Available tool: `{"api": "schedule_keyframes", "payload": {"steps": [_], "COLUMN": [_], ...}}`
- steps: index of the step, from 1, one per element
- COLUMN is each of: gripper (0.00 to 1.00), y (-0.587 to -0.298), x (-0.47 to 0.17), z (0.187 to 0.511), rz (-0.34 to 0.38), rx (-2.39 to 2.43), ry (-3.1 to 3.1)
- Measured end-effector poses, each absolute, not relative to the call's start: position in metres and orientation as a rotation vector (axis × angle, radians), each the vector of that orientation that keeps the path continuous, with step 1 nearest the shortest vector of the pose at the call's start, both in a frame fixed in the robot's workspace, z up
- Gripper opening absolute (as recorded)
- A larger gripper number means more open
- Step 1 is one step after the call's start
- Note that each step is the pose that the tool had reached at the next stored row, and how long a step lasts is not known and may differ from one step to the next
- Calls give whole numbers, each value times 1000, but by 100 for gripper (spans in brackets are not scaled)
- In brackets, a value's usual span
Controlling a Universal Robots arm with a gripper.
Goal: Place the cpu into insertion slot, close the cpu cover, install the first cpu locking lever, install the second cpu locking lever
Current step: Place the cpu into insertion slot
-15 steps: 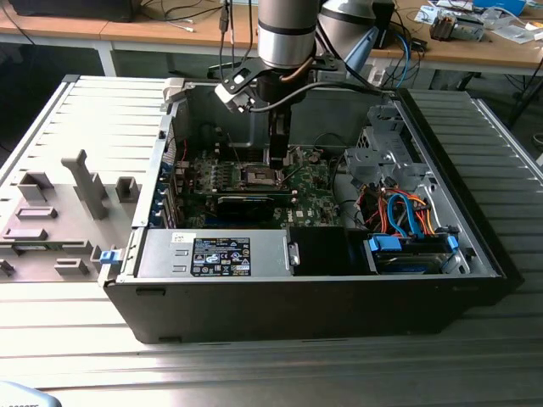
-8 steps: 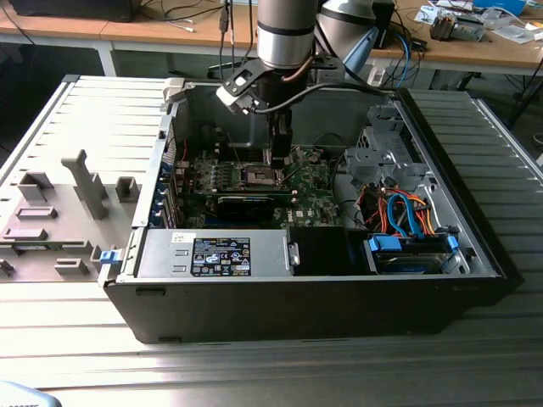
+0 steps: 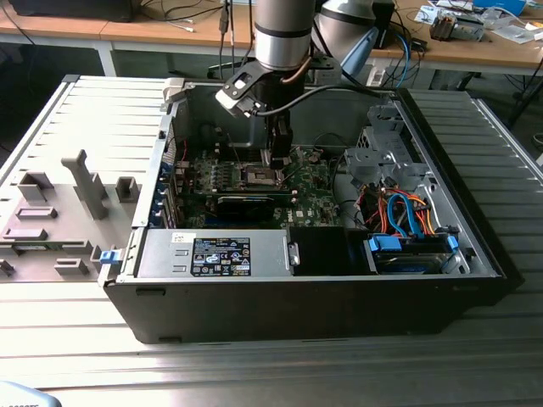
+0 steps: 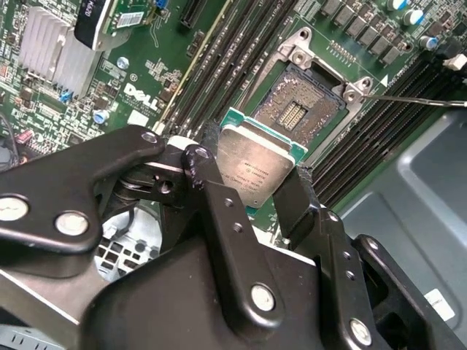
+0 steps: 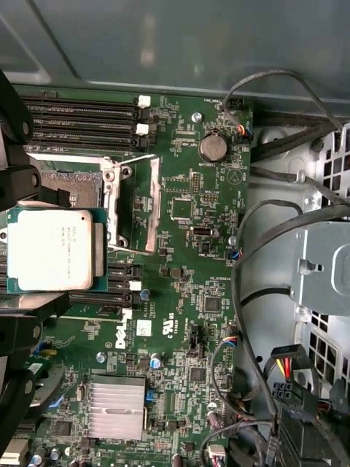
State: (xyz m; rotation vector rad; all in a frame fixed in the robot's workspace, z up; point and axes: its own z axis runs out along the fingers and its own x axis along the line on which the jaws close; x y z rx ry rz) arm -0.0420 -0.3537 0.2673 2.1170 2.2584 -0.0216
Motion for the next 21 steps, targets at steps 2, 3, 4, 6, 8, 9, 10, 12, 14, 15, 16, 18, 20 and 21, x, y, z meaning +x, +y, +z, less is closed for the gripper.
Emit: {"api": "schedule_keyframes", "payload": {"steps": [2, 3, 4, 6, 8, 9, 10, 12, 14, 15, 16, 18, 20, 21], "gripper": [55, 55, 55, 55, 55, 55, 55, 55, 55, 55, 55, 55, 55, 55], "y": [-354, -354, -354, -353, -353, -353, -353, -351, -350, -348, -347, -347, -346, -346], "x": [-43, -43, -43, -44, -44, -44, -44, -44, -44, -44, -44, -44, -44, -44], "z": [267, 267, 267, 266, 266, 266, 266, 266, 265, 265, 265, 264, 264, 264], "rz": [-21, -21, -21, -21, -21, -21, -21, -21, -21, -21, -21, -21, -21, -21], "rx": [2117, 2117, 2117, 2117, 2117, 2117, 2117, 2117, 2117, 2117, 2117, 2117, 2117, 2117], "ry": [2259, 2259, 2259, 2259, 2259, 2259, 2259, 2259, 2259, 2259, 2259, 2259, 2259, 2259]}}
